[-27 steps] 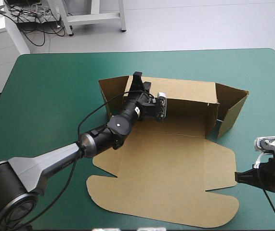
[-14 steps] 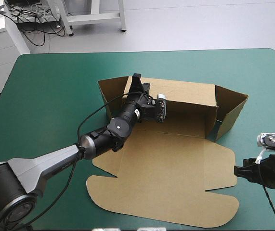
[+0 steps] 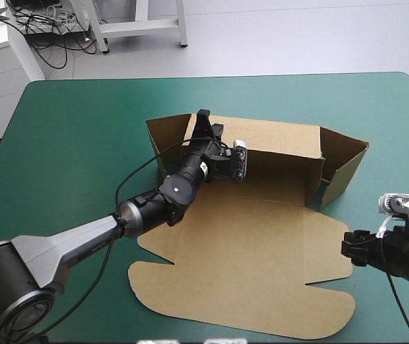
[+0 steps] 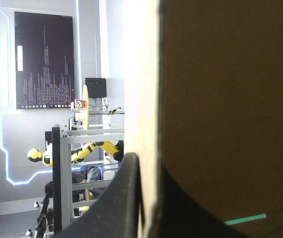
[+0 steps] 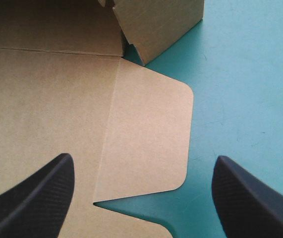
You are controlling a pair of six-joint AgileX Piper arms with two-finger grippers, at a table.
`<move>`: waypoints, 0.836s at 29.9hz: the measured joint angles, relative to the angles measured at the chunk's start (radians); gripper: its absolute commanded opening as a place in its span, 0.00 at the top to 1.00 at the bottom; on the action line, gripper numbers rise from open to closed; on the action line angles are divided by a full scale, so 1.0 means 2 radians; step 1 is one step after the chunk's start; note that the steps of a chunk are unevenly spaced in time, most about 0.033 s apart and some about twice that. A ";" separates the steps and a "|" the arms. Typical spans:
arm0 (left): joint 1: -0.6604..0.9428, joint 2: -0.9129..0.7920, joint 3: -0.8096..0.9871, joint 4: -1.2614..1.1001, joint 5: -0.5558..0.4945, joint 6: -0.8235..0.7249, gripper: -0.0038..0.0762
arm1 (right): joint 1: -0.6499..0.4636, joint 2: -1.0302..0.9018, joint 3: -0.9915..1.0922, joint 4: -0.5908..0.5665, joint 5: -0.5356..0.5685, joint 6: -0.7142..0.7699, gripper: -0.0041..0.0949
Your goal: Fold the box
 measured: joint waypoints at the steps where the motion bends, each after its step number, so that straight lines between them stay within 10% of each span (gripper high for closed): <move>1: 0.000 0.000 0.000 0.000 0.000 0.000 0.96 | 0.000 0.000 0.000 0.005 -0.002 0.000 0.24; 25: 0.000 0.000 0.000 0.000 0.000 -0.001 0.96 | 0.000 0.388 -0.424 -0.008 -0.023 0.007 0.24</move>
